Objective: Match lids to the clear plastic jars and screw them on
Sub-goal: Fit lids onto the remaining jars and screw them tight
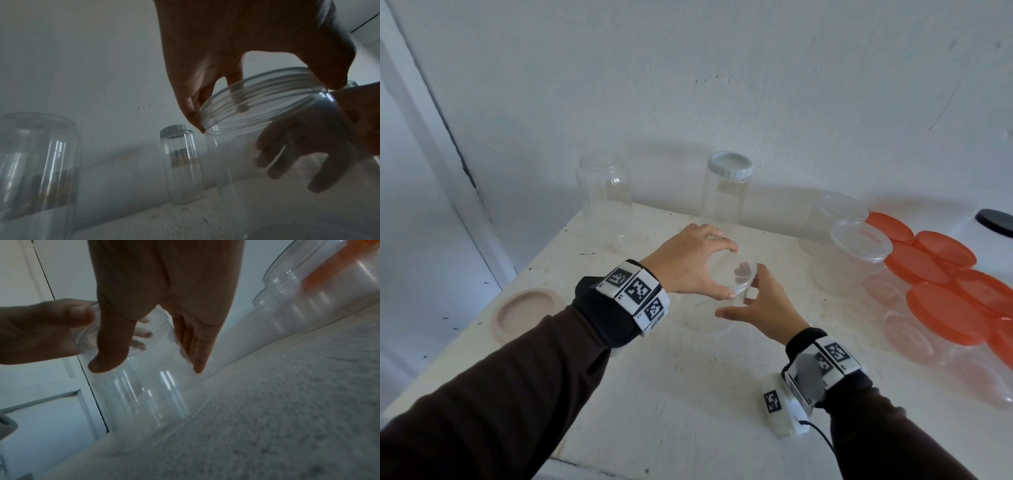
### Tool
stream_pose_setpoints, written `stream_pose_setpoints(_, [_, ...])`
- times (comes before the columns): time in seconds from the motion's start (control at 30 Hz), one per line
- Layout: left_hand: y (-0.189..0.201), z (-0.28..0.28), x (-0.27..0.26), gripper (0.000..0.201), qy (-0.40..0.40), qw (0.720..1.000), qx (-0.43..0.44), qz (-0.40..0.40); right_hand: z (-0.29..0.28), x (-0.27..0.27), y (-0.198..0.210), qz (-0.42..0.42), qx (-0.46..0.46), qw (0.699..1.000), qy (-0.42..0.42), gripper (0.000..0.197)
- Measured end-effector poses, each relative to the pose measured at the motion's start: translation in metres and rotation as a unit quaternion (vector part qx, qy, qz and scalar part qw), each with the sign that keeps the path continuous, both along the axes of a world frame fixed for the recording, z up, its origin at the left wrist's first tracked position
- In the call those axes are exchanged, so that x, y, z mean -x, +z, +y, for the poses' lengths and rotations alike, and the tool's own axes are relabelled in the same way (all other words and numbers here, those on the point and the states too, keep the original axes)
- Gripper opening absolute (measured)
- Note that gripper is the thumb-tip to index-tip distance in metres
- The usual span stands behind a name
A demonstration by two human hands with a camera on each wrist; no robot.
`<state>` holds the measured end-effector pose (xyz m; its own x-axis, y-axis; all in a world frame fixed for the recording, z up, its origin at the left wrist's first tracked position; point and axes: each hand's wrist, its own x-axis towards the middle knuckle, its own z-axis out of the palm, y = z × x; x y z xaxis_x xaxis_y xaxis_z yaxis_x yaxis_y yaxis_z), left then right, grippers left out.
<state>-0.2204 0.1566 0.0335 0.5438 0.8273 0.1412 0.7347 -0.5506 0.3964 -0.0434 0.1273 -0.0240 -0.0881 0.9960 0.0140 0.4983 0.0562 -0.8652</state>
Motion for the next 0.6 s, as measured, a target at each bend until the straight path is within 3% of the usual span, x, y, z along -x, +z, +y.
stream_pose_setpoints(0.17, [-0.004,-0.004,0.003,0.089,-0.009,0.999,0.027,-0.025,0.001,-0.004,0.004,-0.018,0.025,0.999,0.031,0.095])
stream_pose_setpoints(0.3, [-0.022,-0.01,0.015,0.123,0.025,0.979,0.121,-0.164,0.005,-0.019,0.039,-0.075,0.043,0.993,0.079,0.121])
stream_pose_setpoints(0.4, [-0.037,-0.011,0.021,0.122,0.053,0.947,0.198,-0.246,0.007,-0.021,0.08,-0.16,0.001,0.983,0.095,0.112])
stream_pose_setpoints(0.6, [-0.05,-0.007,0.014,0.089,0.019,0.916,0.23,-0.329,0.02,0.023,0.11,-0.415,-0.019,0.879,0.235,0.096])
